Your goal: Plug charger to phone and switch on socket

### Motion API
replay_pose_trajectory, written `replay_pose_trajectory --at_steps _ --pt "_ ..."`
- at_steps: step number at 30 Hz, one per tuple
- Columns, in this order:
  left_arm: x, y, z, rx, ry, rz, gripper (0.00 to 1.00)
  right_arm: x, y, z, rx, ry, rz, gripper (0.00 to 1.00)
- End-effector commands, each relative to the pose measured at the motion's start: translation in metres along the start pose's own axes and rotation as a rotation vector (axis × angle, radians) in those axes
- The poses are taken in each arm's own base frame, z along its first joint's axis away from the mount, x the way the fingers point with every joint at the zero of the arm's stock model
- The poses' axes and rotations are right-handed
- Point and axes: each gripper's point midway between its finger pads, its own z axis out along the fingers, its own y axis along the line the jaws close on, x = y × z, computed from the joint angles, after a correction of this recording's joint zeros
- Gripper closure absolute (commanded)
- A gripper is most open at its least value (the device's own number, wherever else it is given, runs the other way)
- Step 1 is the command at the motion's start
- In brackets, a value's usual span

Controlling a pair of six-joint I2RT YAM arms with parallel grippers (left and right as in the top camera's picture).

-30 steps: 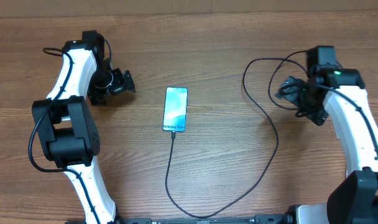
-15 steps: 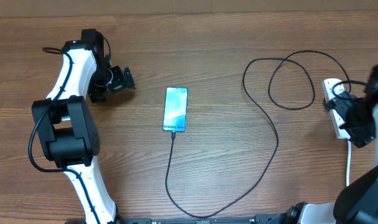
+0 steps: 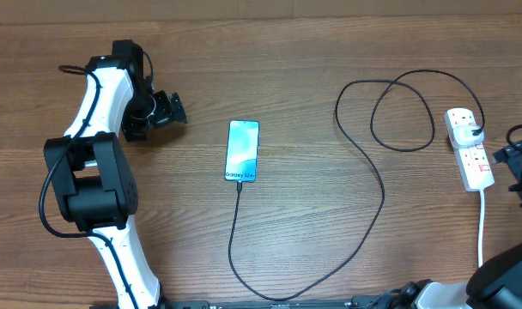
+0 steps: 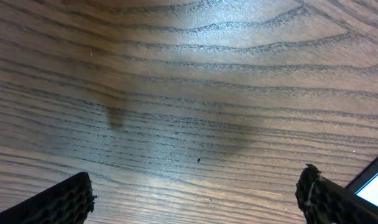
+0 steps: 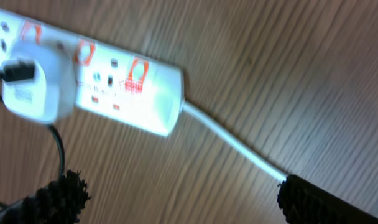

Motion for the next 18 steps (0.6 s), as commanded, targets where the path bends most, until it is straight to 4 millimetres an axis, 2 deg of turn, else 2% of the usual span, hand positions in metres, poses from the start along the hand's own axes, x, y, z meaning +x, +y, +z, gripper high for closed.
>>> replay_pose_trajectory --at_steps 1,8,11,18 --pt "-0.005 -0.002 -0.002 -0.006 -0.015 -0.003 0.0 -0.024 0.003 -0.006 -0.037 -0.088 -0.046 0.0" --pt "-0.005 -0.002 -0.002 -0.006 -0.015 -0.003 0.0 -0.059 0.016 -0.007 -0.074 -0.227 -0.098 0.0" --pt "-0.005 -0.002 -0.002 -0.006 -0.015 -0.003 0.0 -0.071 0.021 -0.001 -0.085 -0.263 -0.117 0.0" --pt "-0.005 -0.002 -0.002 -0.006 -0.015 -0.003 0.0 -0.087 0.03 0.019 -0.103 -0.286 -0.119 0.0"
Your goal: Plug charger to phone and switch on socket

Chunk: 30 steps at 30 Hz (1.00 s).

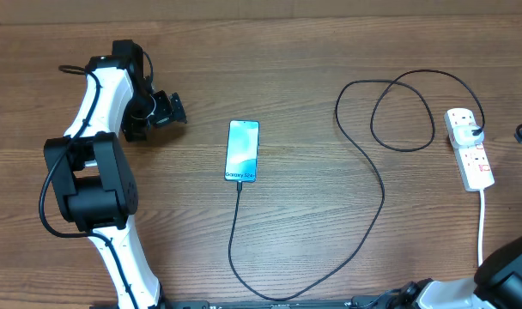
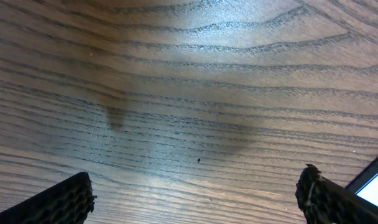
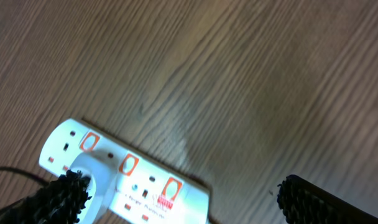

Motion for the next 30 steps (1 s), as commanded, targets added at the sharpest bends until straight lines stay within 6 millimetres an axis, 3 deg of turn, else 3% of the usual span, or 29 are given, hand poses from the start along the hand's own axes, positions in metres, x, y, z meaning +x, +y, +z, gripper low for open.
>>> replay_pose_trajectory --at_steps 1,9,30 --pt "-0.005 -0.002 -0.002 -0.007 -0.015 -0.003 0.0 -0.003 0.002 0.014 -0.005 0.004 -0.015 0.0" --pt "-0.005 -0.002 -0.002 -0.007 -0.015 -0.003 0.0 0.014 -0.004 0.048 0.019 0.083 -0.049 0.0" --pt "-0.005 -0.002 -0.001 -0.007 -0.015 -0.003 0.0 0.042 0.009 0.073 -0.077 0.14 -0.101 0.0"
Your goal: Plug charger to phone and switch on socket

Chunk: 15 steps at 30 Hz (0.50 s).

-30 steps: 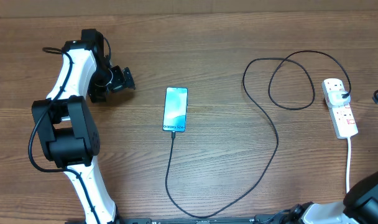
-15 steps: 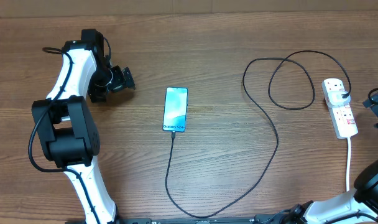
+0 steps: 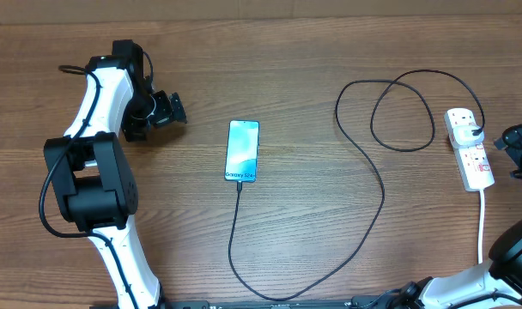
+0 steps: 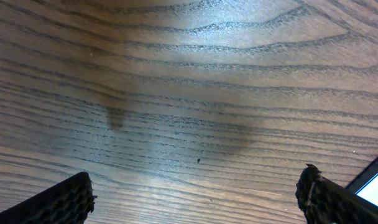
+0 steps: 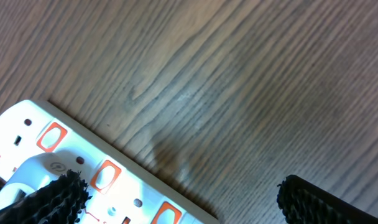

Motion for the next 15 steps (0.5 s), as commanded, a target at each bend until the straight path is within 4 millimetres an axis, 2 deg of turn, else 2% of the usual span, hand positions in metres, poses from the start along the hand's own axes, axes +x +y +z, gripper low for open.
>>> replay_pose_trajectory --at_steps 1,6,9,15 --pt "-0.005 -0.002 -0.001 -0.007 -0.015 -0.002 0.0 0.013 0.002 0.014 -0.017 0.041 -0.019 0.0" --pt "-0.005 -0.002 -0.001 -0.007 -0.015 -0.003 0.0 0.019 0.003 0.023 -0.033 0.05 -0.048 0.0" --pt "-0.005 -0.002 -0.001 -0.007 -0.015 -0.003 0.0 0.02 0.012 0.024 -0.085 0.054 -0.063 0.0" --pt "-0.005 -0.002 -0.001 -0.007 -0.015 -0.003 0.0 0.023 0.01 0.028 -0.079 0.059 -0.07 0.0"
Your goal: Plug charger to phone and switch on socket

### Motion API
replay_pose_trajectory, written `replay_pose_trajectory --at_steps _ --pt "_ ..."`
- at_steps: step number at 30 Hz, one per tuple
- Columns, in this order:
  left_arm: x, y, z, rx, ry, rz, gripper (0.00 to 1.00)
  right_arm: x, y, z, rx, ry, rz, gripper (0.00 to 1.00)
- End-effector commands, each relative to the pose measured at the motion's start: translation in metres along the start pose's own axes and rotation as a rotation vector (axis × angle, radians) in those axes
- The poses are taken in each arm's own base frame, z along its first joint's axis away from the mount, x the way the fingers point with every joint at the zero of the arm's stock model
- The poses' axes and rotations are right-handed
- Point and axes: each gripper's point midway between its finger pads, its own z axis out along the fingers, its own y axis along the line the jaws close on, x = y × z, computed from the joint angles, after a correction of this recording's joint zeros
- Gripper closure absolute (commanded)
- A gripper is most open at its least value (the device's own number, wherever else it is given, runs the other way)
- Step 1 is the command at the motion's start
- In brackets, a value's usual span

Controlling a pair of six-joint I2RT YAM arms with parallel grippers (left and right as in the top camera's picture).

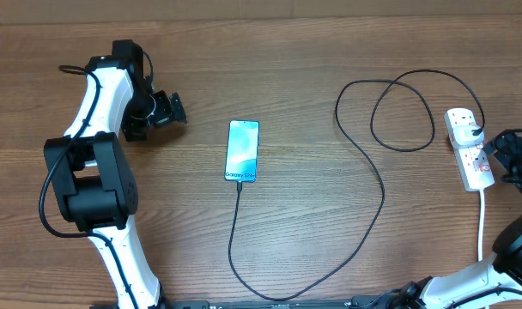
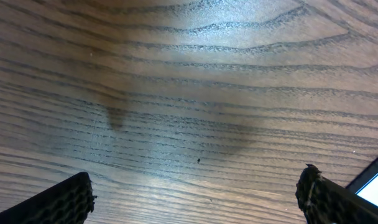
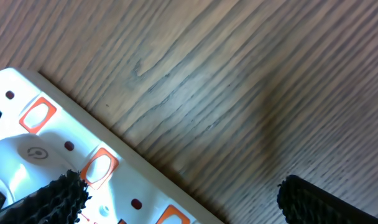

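Note:
The phone (image 1: pixel 242 150) lies screen-up and lit at mid-table, with the black charger cable (image 1: pixel 364 154) in its near end. The cable loops right to a white plug (image 1: pixel 471 130) seated in the white power strip (image 1: pixel 468 159). My right gripper (image 1: pixel 512 160) hovers open just right of the strip. In the right wrist view the strip (image 3: pixel 58 155) with its orange switches (image 3: pixel 99 167) fills the lower left, its edge under the left fingertip (image 3: pixel 52 199). My left gripper (image 1: pixel 162 112) is open over bare wood, left of the phone; the phone's corner (image 2: pixel 372 186) shows in the left wrist view.
The strip's white lead (image 1: pixel 482 223) runs toward the table's near edge. The cable's loops (image 1: pixel 403 112) lie left of the strip. The wooden table (image 1: pixel 330 51) ends close behind the right gripper at the right side.
My right gripper has moved a little closer to the strip, which now shows larger in the right wrist view. The left arm, phone and cable are unchanged.
My right gripper was open beside the strip's near end. Then it was farther off at the table's right edge. Then it was back beside the strip, and now it is closer still. The phone stayed plugged in and lit; the left arm never moved.

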Motion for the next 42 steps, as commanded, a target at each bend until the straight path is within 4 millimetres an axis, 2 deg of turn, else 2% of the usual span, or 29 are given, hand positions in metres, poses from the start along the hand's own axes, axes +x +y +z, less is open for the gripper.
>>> replay_pose_trajectory --at_steps 1,6,14,27,30,35,42 --pt "-0.005 -0.002 -0.001 -0.006 -0.015 -0.003 0.01 0.003 0.004 0.005 -0.018 0.005 -0.033 0.0" --pt "-0.005 -0.002 -0.001 -0.006 -0.015 -0.002 0.0 0.001 0.004 0.012 -0.025 0.0 -0.063 0.0" --pt "-0.005 -0.002 -0.001 -0.006 -0.015 -0.003 0.0 0.016 0.006 0.032 -0.064 0.061 -0.052 0.0" --pt "-0.005 -0.002 -0.001 -0.006 -0.015 -0.002 0.0 0.017 0.009 0.033 -0.077 0.067 -0.051 0.0" --pt "-0.005 -0.002 -0.001 -0.006 -0.015 -0.003 0.0 0.018 0.017 0.032 -0.125 0.073 -0.049 0.04" --pt "-0.005 -0.002 -0.001 -0.006 -0.015 -0.003 0.0 0.023 0.002 0.035 -0.041 0.088 -0.049 0.09" --pt "-0.005 -0.002 -0.001 -0.006 -0.015 -0.003 0.0 0.027 0.003 0.032 -0.045 0.115 -0.048 0.1"
